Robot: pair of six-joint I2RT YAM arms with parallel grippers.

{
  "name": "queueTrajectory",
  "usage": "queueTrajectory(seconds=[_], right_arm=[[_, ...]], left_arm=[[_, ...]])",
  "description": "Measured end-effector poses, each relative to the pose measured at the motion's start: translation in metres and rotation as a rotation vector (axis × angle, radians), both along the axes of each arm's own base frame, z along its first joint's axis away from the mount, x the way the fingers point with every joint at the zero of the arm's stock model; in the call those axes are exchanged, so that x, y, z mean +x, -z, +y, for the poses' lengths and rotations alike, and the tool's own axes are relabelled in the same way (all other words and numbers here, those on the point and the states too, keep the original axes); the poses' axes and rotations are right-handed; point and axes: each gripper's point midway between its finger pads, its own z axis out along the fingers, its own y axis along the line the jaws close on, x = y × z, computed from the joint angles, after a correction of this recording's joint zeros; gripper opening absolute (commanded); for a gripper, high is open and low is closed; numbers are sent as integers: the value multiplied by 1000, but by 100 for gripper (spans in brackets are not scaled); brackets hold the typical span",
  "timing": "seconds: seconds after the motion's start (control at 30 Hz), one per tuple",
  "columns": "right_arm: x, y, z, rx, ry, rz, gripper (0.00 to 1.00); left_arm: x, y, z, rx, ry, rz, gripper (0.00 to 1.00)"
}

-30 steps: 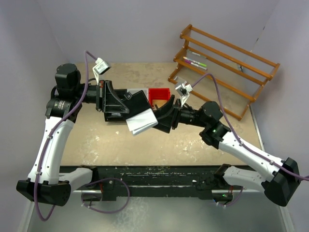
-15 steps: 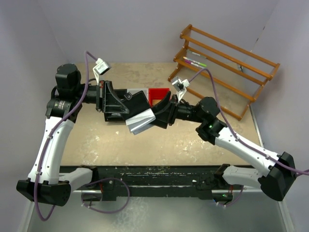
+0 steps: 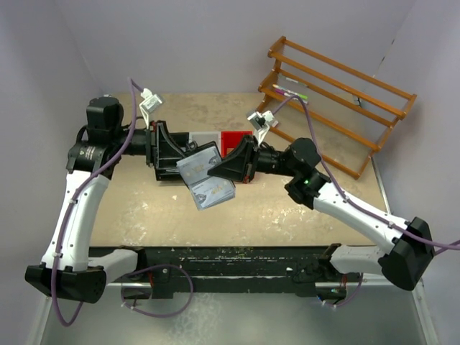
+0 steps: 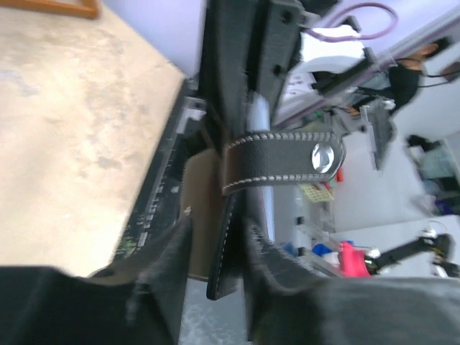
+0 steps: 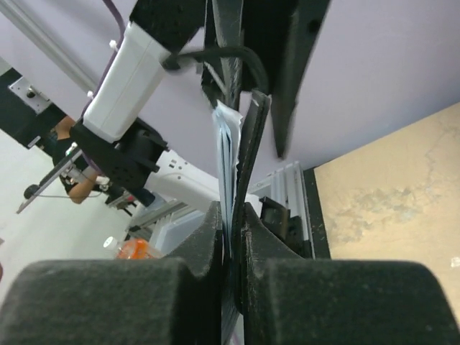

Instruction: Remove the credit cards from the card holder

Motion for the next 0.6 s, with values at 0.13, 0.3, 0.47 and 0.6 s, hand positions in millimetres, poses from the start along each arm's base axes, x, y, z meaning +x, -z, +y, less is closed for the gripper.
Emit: queueTrajectory(seconds=[0.13, 0.3, 0.47, 0.6], right_arm=[[-8, 4, -5, -25, -3, 12, 0], [-7, 35, -5, -158, -4, 53, 0], [-6, 58, 3, -275, -64, 79, 0], [-4, 62, 13, -330, -135, 72, 0]], left_arm=[[22, -2, 5, 81, -116, -130, 62], [34, -11, 16, 139, -206, -278, 68], [26, -2, 15, 126, -149, -285, 69], [21, 24, 16, 151, -113, -252, 71]])
